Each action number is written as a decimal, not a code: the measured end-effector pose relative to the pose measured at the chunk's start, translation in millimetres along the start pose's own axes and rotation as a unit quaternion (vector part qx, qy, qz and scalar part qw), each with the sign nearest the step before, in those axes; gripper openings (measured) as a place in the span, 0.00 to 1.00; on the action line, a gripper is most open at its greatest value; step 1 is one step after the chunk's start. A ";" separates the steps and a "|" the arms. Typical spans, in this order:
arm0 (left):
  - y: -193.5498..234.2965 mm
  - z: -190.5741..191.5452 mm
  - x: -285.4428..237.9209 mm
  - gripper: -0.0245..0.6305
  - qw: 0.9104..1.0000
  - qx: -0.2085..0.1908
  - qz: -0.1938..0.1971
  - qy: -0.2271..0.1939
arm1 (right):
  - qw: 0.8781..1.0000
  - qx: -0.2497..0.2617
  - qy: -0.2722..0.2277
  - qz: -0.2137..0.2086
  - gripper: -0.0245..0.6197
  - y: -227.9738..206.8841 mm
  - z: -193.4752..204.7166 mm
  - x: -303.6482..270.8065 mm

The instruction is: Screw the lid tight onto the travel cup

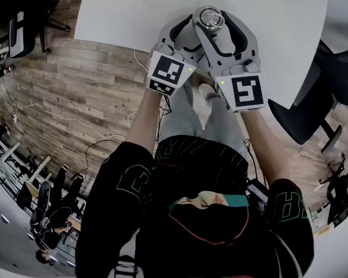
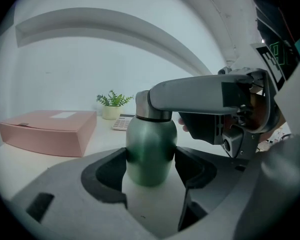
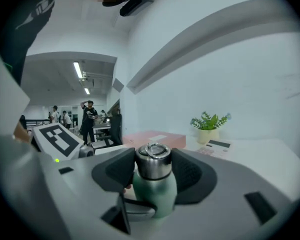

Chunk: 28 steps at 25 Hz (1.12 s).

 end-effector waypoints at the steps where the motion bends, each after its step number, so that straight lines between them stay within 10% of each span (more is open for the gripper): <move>1: 0.2 -0.1 -0.4 0.52 1.000 0.000 0.000 0.000 | 1.000 0.001 0.006 0.007 0.40 1.3 -0.8 -1.0; 13: -1.8 -0.2 -0.3 0.52 1.000 0.001 0.002 0.000 | 0.985 0.053 0.054 -0.154 0.47 -9.1 -11.2 4.1; 28: -0.4 0.3 0.0 0.52 1.000 0.001 0.007 0.000 | 0.916 0.068 0.110 -0.380 0.40 -35.1 -12.0 -7.1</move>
Point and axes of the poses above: the fingertips, and each gripper's own axes: x backward along the fingers, y to its left, z out of its underside, the point moved 6 cm from there along x, backward along the fingers, and after that the axes turned 13 degrees about -z, right-handed, at the moved point
